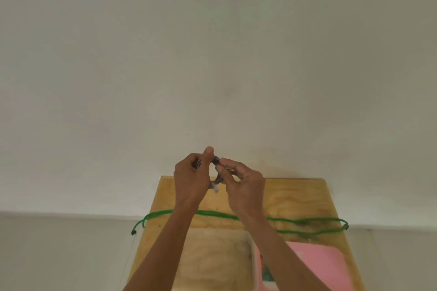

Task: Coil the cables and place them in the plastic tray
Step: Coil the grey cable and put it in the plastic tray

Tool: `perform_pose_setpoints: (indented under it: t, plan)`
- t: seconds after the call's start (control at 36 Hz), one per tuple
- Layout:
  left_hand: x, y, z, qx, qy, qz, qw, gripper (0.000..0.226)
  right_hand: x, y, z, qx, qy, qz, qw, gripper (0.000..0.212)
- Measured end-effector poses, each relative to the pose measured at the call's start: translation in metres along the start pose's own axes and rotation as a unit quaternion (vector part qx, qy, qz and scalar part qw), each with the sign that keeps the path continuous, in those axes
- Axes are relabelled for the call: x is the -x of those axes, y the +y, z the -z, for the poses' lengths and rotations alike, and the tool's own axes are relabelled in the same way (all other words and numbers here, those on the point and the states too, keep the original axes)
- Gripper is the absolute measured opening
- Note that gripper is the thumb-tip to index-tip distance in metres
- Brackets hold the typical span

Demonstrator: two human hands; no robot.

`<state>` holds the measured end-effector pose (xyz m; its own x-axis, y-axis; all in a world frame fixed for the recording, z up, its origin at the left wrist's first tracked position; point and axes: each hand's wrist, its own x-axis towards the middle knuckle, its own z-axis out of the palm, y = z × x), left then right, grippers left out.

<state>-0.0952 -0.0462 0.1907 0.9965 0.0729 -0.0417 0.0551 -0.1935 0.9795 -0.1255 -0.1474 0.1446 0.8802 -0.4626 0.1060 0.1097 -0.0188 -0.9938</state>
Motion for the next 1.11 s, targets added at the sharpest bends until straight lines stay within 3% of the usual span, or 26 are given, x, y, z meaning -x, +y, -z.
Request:
perform_pose_setpoints:
  t: [0.19,0.39,0.5,0.67,0.86,1.11]
  plan:
    - [0.018,-0.057,0.005,-0.061,0.046,0.019,0.997,0.045,0.027,0.037,0.000,0.057,-0.033,-0.029,0.997,0.017]
    - [0.033,-0.120,0.038,-0.098,0.011,0.062,0.993,0.062,0.071,0.072,-0.015,0.144,-0.059,0.003,0.988,0.020]
    - [0.032,-0.151,0.059,-0.135,-0.003,0.062,0.989,0.059,0.091,0.096,-0.029,0.172,-0.040,-0.022,0.984,0.022]
    - [0.029,-0.202,0.097,-0.186,0.068,0.025,0.980,0.050,0.120,0.132,-0.046,0.233,-0.039,-0.045,0.971,0.020]
    - [0.037,-0.274,0.113,-0.267,-0.016,-0.015,0.963,0.052,0.144,0.181,-0.067,0.303,-0.054,-0.072,0.949,0.018]
    - [0.045,-0.301,0.107,-0.245,-0.094,-0.014,0.965,0.062,0.141,0.214,-0.087,0.350,-0.084,-0.097,0.928,0.020]
